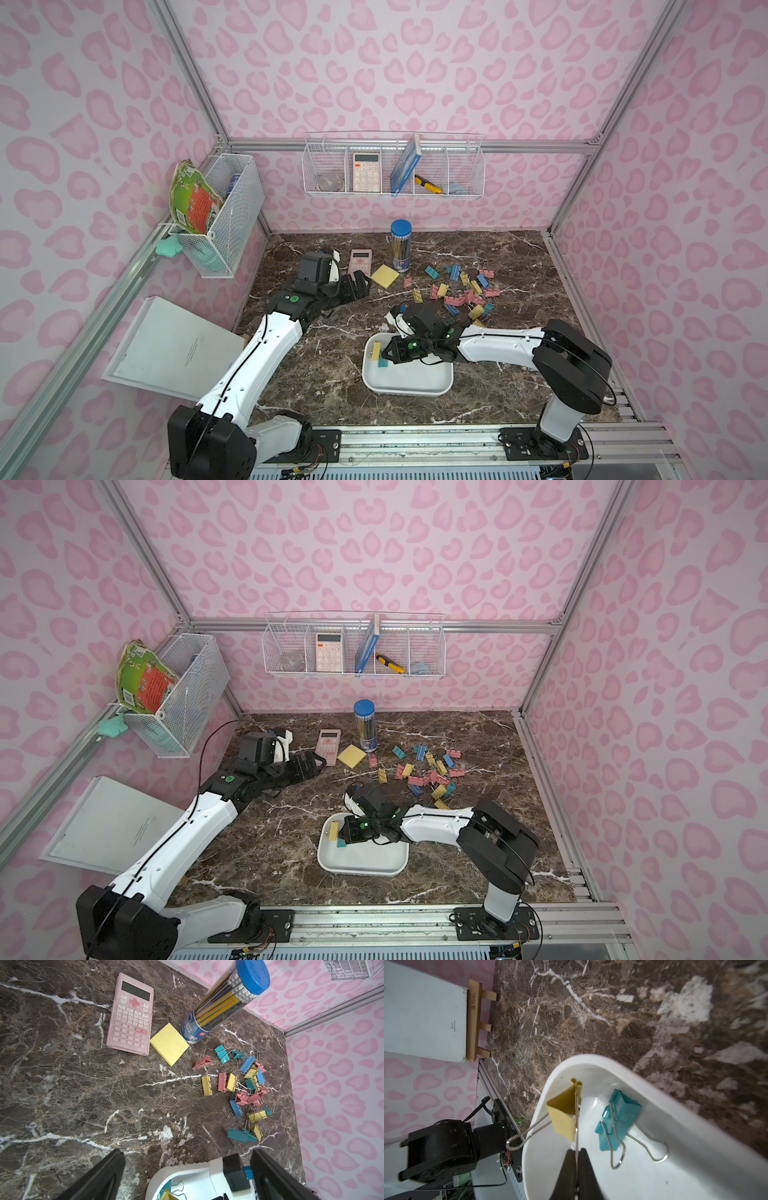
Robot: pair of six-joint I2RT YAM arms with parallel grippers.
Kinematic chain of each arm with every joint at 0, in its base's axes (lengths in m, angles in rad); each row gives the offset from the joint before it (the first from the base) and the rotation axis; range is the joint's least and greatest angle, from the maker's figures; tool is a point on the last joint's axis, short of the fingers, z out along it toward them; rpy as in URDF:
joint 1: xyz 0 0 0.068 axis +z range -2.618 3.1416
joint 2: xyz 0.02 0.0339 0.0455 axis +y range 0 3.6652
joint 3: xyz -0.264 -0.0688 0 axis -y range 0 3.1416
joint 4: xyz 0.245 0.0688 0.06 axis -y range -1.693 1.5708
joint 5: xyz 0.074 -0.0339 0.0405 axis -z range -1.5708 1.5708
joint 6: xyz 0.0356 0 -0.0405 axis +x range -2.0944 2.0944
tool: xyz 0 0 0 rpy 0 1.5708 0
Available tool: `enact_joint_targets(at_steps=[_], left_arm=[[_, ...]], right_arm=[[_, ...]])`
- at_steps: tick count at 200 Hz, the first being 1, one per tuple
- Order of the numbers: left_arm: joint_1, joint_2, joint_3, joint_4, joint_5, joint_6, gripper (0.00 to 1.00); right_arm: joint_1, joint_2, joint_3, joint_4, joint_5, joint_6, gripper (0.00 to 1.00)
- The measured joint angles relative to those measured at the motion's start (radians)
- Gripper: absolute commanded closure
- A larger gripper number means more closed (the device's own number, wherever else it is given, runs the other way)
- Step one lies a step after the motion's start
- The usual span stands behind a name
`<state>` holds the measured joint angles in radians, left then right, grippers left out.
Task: Put the binder clips in the storage box
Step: Place the binder clip in the storage box.
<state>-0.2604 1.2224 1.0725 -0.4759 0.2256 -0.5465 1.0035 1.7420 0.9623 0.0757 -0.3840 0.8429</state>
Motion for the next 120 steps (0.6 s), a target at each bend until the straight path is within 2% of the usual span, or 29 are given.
enact_joint_targets(at_steps=[43, 65, 87, 107, 120], left_arm=[[0.000, 0.045, 0.026, 0.000, 0.002, 0.007, 0.03], [-0.003, 0.089, 0.045, 0.011, 0.016, 0.026, 0.16], [-0.050, 0.172, 0.090, 0.052, 0.036, 0.067, 0.32], [-0.100, 0.313, 0.213, 0.055, 0.039, 0.102, 0.41], [-0.124, 0.431, 0.323, 0.042, 0.034, 0.105, 0.43]], right_arm=[[-0.009, -0.120, -0.001, -0.048, 0.085, -0.021, 0.71], [-0.067, -0.230, -0.044, -0.056, 0.146, -0.020, 0.63], [-0.201, -0.366, -0.122, -0.055, 0.196, -0.002, 0.57], [-0.391, -0.488, -0.199, -0.048, 0.241, 0.019, 0.54], [-0.508, -0.541, -0.235, -0.042, 0.277, 0.027, 0.52]])
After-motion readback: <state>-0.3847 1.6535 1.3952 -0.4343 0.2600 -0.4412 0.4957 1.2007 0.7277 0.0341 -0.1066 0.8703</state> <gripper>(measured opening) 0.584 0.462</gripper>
